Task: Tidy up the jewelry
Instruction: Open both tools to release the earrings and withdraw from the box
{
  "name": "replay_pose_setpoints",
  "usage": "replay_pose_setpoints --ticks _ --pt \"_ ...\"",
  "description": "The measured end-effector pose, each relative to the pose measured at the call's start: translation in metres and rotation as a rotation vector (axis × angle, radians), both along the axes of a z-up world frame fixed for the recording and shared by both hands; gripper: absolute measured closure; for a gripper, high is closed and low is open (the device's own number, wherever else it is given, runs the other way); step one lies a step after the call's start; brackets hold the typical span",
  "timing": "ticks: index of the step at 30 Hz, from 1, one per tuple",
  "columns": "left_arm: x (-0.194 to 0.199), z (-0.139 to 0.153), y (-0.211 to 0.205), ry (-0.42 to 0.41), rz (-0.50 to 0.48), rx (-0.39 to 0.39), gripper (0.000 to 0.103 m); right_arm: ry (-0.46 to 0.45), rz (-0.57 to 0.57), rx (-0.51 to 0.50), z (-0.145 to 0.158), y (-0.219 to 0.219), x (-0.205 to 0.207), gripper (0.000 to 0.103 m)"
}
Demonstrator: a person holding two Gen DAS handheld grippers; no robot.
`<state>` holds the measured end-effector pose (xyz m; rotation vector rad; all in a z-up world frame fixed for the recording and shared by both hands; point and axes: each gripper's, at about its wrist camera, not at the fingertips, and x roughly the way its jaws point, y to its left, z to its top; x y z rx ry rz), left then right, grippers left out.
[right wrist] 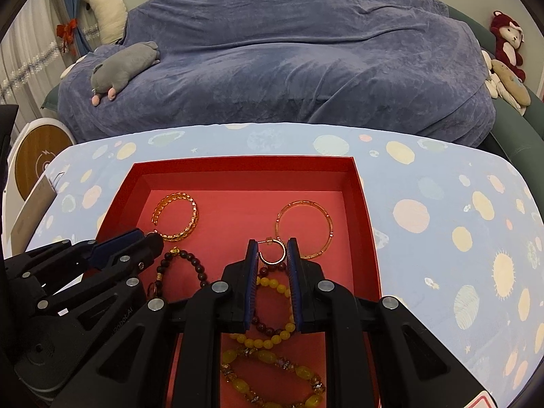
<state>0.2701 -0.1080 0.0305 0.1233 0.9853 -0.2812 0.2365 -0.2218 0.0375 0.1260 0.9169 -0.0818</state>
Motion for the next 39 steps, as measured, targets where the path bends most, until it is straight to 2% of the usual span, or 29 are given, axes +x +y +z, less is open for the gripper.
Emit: replay_pose_setpoints --ticks 5,6,7,9,23,30,39 --pt "0.0 -0.002 -0.002 -0.01 0.003 0.007 0.086 0.006 0.0 0.002 -0.002 0.0 0.001 0.084" --pt "0.0 -0.002 -0.002 -0.009 0.006 0.01 0.082 0.006 -0.003 -0.002 -0.002 0.0 0.0 0.083" --pt "-0.001 -0.001 -0.002 -0.008 0.011 0.013 0.071 0.005 -0.006 -0.005 -0.001 0.0 -0.001 0.079" --pt "-0.005 0.001 -0.001 -0.024 0.021 0.016 0.065 -0.001 -0.018 -0.012 0.002 -0.001 -0.004 0.07" --pt "-0.044 0.039 0.01 -0.041 0.017 0.004 0.063 -0.024 -0.038 -0.035 0.043 0.008 -0.049 0.068" --pt "-0.077 0.06 0.021 -0.054 0.017 -0.01 0.063 -0.046 -0.059 -0.032 0.061 0.012 -0.084 0.062" --pt "-0.121 0.068 0.032 -0.054 0.019 -0.016 0.063 -0.044 -0.063 -0.047 0.07 0.023 -0.128 0.061"
